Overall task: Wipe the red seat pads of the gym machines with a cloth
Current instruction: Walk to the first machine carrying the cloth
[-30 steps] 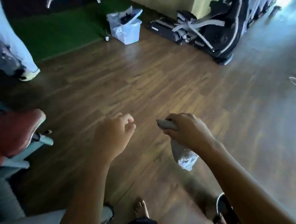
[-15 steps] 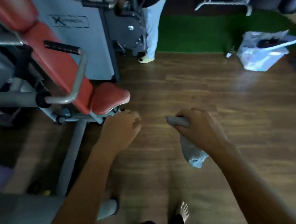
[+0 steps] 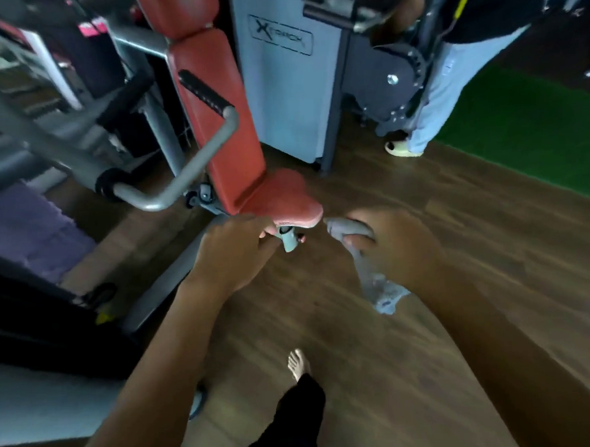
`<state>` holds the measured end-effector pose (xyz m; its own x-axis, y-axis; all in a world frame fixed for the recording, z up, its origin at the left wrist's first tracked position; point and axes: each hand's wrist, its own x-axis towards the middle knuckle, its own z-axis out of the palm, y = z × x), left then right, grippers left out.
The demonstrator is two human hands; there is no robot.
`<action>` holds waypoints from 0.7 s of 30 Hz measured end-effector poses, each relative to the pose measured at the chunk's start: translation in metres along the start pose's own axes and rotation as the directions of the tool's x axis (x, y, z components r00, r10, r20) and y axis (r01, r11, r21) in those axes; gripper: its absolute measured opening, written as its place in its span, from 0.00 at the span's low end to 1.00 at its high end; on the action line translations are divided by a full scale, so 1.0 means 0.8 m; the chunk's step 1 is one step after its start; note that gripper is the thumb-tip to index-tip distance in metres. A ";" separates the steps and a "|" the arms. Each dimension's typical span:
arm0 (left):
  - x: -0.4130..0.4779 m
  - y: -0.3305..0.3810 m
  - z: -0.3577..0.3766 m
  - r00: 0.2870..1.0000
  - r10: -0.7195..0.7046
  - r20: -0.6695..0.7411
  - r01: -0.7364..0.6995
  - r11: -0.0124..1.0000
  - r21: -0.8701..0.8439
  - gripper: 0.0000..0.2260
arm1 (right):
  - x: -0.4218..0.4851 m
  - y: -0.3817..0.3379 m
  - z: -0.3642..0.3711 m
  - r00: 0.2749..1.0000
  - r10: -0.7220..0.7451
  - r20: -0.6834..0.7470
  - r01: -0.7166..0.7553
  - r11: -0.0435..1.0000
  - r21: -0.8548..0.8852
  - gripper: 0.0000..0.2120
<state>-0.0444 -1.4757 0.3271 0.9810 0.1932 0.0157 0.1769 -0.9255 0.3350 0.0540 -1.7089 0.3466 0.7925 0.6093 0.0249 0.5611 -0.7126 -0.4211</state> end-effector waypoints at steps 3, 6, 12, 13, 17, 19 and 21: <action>0.058 -0.009 0.017 0.997 -0.082 -0.010 0.082 0.996 0.022 0.14 | 0.077 0.028 0.005 0.997 -0.057 0.048 0.061 0.992 -0.106 0.13; 0.124 -0.013 0.027 0.985 -0.173 0.017 0.173 0.985 0.003 0.13 | 0.157 0.058 -0.001 0.988 -0.110 0.110 0.125 0.983 -0.136 0.11; 0.228 -0.022 0.038 0.942 -0.335 0.023 0.336 0.940 -0.064 0.11 | 0.295 0.107 -0.013 0.944 -0.251 0.214 0.280 0.953 -0.117 0.08; 0.241 -0.024 0.040 0.931 -0.364 0.027 0.365 0.928 -0.075 0.11 | 0.317 0.114 -0.012 0.937 -0.274 0.217 0.302 0.948 -0.105 0.08; 0.283 -0.028 0.047 0.879 -0.477 -0.001 0.475 0.876 -0.083 0.11 | 0.392 0.136 -0.007 0.895 -0.362 0.260 0.388 0.920 -0.057 0.11; 0.303 -0.027 0.056 0.840 -0.542 -0.014 0.539 0.838 -0.090 0.11 | 0.429 0.149 -0.001 0.878 -0.376 0.295 0.412 0.909 -0.066 0.11; 0.322 -0.021 0.074 0.797 -0.603 -0.030 0.598 0.795 -0.101 0.10 | 0.465 0.166 0.008 0.849 -0.412 0.331 0.454 0.889 -0.057 0.12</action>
<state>0.2097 -1.4296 0.2696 0.6729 0.7220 -0.1611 0.7191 -0.5875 0.3711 0.4220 -1.5748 0.2942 0.3622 0.9261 -0.1056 0.8724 -0.3767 -0.3115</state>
